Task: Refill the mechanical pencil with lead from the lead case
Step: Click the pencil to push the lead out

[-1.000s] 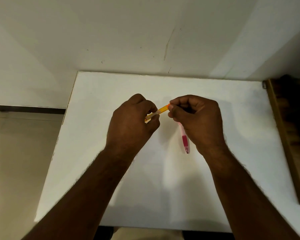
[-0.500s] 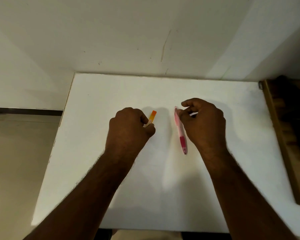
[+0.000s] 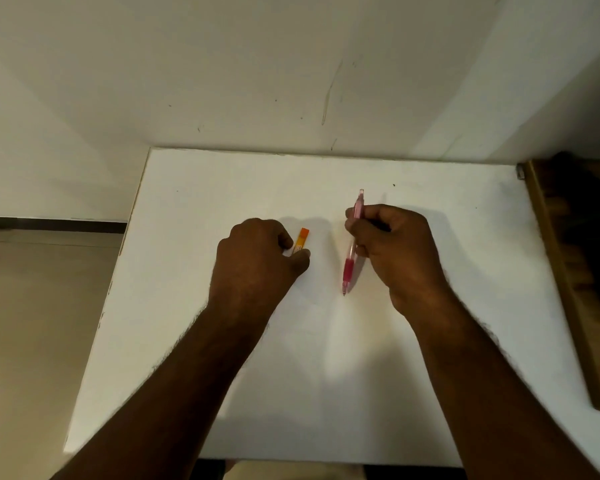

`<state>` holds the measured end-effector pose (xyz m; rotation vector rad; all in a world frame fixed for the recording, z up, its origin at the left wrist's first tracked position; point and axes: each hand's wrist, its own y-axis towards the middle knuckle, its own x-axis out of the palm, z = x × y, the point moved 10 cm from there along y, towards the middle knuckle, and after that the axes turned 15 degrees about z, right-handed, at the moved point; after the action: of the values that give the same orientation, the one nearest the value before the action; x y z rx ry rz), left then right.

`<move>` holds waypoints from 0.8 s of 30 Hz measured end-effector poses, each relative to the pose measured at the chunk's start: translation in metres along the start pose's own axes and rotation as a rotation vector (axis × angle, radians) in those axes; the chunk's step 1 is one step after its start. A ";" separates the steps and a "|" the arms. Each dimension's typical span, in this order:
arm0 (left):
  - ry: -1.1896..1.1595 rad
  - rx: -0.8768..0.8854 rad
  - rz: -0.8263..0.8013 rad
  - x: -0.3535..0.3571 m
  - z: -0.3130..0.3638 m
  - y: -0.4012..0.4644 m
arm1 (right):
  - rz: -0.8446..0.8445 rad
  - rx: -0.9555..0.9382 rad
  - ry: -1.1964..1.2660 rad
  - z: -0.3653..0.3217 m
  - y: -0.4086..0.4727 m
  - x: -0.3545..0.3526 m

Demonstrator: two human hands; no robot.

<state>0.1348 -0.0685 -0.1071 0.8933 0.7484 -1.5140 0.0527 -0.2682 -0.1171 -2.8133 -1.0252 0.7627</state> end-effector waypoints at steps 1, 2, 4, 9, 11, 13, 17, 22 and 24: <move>-0.005 0.013 0.023 -0.003 0.002 0.001 | -0.012 0.031 0.086 -0.001 0.000 0.002; -0.021 0.026 0.050 -0.006 0.004 0.001 | -0.020 0.069 0.180 -0.002 0.001 0.004; -0.111 0.045 0.095 -0.013 0.011 0.002 | -0.054 0.183 0.395 -0.003 0.001 0.008; -0.332 0.081 0.141 -0.022 0.026 0.000 | -0.214 0.460 0.949 -0.009 -0.012 0.023; -0.362 0.082 0.148 -0.023 0.027 0.000 | -0.292 0.506 1.076 -0.014 -0.017 0.029; -0.372 0.082 0.152 -0.023 0.027 -0.001 | -0.341 0.526 1.113 -0.016 -0.020 0.032; -0.373 0.085 0.151 -0.022 0.027 -0.001 | -0.351 0.504 1.119 -0.018 -0.020 0.033; -0.373 0.092 0.140 -0.020 0.027 0.000 | -0.331 0.468 1.114 -0.023 -0.018 0.031; -0.371 0.095 0.136 -0.020 0.027 0.000 | -0.316 0.448 1.110 -0.025 -0.018 0.029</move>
<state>0.1324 -0.0819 -0.0763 0.6894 0.3417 -1.5449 0.0733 -0.2333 -0.1040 -2.0421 -0.8512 -0.5177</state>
